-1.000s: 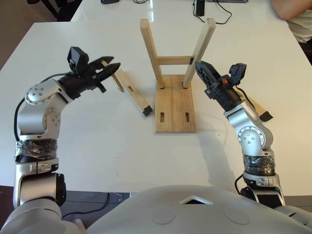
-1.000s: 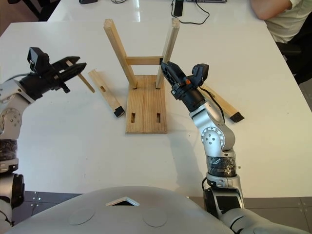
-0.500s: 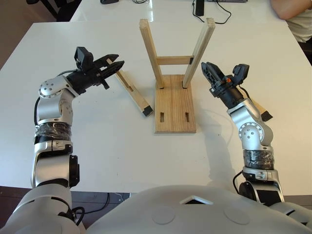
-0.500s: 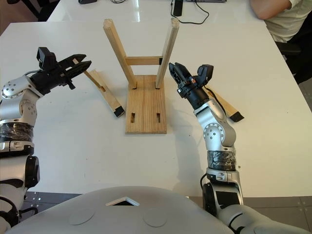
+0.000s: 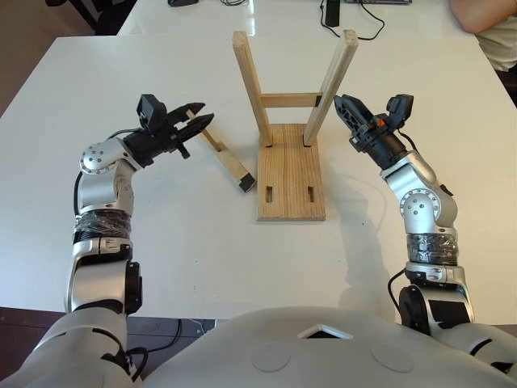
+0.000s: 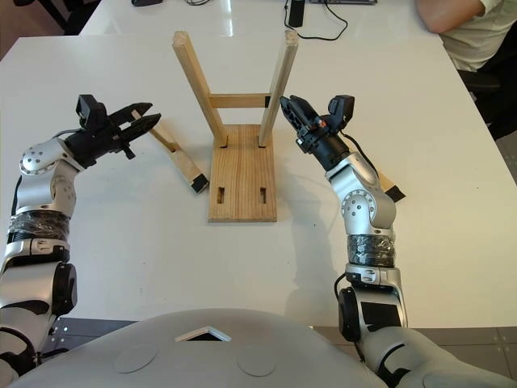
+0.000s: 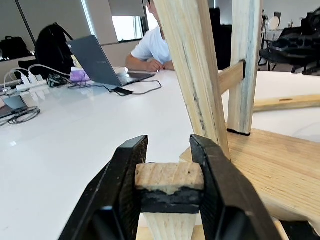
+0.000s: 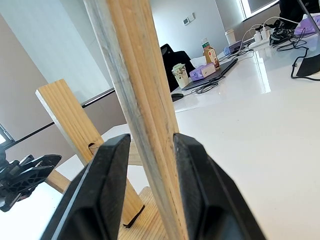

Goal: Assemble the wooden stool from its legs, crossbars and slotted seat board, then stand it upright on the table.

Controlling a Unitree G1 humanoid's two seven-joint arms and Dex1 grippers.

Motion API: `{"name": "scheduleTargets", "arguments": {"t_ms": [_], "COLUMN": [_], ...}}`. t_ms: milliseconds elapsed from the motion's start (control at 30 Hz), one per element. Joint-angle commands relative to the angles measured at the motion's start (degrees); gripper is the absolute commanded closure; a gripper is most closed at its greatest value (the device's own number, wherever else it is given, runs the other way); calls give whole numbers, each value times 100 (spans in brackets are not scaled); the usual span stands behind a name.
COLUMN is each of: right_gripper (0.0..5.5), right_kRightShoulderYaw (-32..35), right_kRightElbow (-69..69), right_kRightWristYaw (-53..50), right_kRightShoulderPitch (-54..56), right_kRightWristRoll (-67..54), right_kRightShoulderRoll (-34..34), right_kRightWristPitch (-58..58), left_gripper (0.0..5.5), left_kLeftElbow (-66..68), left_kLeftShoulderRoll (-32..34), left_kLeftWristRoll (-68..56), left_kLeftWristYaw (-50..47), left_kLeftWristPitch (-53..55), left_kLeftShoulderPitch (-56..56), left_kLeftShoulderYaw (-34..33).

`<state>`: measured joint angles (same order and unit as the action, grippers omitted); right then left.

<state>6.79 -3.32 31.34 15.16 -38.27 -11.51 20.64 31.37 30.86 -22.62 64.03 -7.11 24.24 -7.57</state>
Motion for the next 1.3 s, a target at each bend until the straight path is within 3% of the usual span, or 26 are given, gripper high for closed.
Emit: {"name": "scheduleTargets", "arguments": {"t_ms": [33,233,500,967,1300], "right_gripper": [392,392,392,392,392], "right_kRightShoulderYaw": [33,58,-69,-126,-155], "right_kRightElbow": [-71,-87,124,220,166], "right_kRightWristYaw": [11,-2,-182,-490,-697], "right_kRightShoulderPitch": [60,1,-561,-1068,-1421], "right_kRightWristRoll": [89,137,334,569,705], "right_kRightShoulderRoll": [39,114,363,886,1181], "right_kRightWristPitch": [18,-27,-86,-335,-487], "left_gripper": [416,416,416,416,416], "left_kLeftElbow": [238,47,-1161,-1784,-1079], "left_kLeftShoulderRoll": [123,331,764,1269,906], "left_kLeftWristRoll": [193,248,69,304,759], "left_kLeftWristYaw": [166,262,322,491,713], "left_kLeftWristPitch": [183,923,2156,2793,2628], "left_kLeftShoulderPitch": [22,-23,-678,-94,472], "left_kLeftShoulderYaw": [126,353,560,1045,1865]}}
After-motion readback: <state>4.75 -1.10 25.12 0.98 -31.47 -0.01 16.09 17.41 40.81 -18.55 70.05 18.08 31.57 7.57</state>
